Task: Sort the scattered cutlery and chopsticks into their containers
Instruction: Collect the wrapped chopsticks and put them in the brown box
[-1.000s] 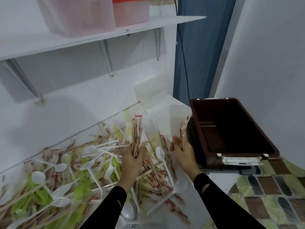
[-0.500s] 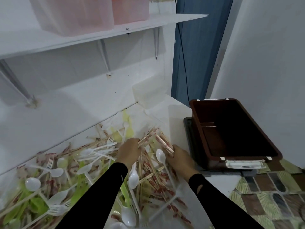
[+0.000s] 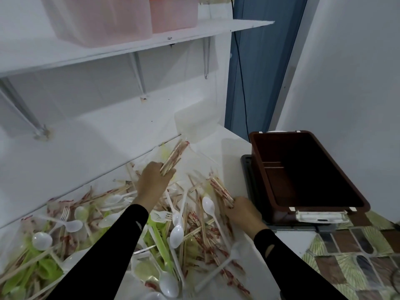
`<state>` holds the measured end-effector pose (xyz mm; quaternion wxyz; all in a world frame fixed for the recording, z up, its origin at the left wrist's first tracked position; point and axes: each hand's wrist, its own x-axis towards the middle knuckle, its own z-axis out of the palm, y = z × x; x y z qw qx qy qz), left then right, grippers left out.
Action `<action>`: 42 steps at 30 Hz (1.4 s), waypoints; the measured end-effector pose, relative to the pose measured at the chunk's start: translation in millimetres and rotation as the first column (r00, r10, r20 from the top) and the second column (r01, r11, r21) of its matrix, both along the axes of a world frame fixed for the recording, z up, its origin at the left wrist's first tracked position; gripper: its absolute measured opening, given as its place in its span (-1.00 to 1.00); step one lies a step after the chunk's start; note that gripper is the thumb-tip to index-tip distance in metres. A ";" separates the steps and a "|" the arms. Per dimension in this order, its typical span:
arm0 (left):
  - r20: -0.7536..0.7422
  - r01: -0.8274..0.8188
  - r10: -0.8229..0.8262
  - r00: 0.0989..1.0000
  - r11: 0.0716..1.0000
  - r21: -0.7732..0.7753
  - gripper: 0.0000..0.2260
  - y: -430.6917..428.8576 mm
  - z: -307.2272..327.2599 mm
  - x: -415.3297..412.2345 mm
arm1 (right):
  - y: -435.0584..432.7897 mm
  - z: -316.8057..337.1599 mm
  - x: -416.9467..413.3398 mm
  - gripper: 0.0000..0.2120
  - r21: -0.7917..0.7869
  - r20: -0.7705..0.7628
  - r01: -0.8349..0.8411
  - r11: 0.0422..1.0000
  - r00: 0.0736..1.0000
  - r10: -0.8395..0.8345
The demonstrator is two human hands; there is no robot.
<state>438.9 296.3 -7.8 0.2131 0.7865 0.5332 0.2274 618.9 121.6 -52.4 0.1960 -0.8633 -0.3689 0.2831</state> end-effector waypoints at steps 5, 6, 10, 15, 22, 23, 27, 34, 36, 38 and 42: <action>0.227 -0.028 0.021 0.974 0.999 0.028 -0.61 -8.4 18.9 4.0 | 7.5 -0.6 -4.6 -0.69 -0.015 0.033 0.008 1.000 0.999 -0.008; 0.265 -0.025 0.017 0.964 0.999 0.027 -0.61 -12.9 23.4 5.9 | 10.7 0.4 -6.5 -0.72 0.005 0.063 0.011 1.000 0.998 -0.011; 0.419 -0.055 0.056 0.906 0.998 -0.014 -0.68 -26.8 40.1 11.5 | 25.5 4.6 -14.8 -0.79 0.019 0.137 0.000 1.000 0.991 -0.002; 0.496 -0.084 0.109 0.861 0.994 -0.071 -0.70 -24.6 43.7 3.3 | 36.0 -1.5 -17.7 -0.78 0.017 0.228 0.010 1.000 0.973 -0.013; 0.457 -0.110 0.148 0.877 0.988 -0.108 -0.69 -19.4 33.0 -11.0 | 31.3 -8.9 -8.0 -0.81 0.076 0.179 0.051 0.996 0.982 -0.064; 0.454 -0.111 0.149 0.878 0.988 -0.111 -0.68 -19.2 31.0 -11.9 | 29.6 -9.8 -8.7 -0.79 0.051 0.178 0.032 0.998 0.983 -0.040; 0.448 -0.109 0.145 0.882 0.988 -0.105 -0.68 -20.7 26.5 -10.3 | 26.6 -15.1 -9.3 -0.71 0.022 0.176 0.035 0.999 0.984 -0.039; 0.451 -0.099 0.135 0.882 0.990 -0.102 -0.69 -24.6 27.7 -8.2 | 27.4 -15.1 -1.6 -0.71 0.012 0.170 0.113 0.994 0.979 -0.113; 0.443 -0.094 0.130 0.887 0.990 -0.102 -0.69 -25.6 28.5 -8.5 | 28.2 -13.5 -0.6 -0.76 -0.003 0.162 0.097 0.995 0.982 -0.095; 0.424 -0.087 0.120 0.898 0.992 -0.096 -0.69 -27.6 29.3 -9.3 | 30.3 -11.4 -2.6 -0.77 -0.033 0.161 0.098 0.995 0.983 -0.092; 0.413 -0.067 0.098 0.905 0.994 -0.087 -0.68 -33.6 31.5 -12.7 | 38.2 -13.0 -10.9 -0.76 -0.049 0.210 0.148 0.988 0.968 -0.134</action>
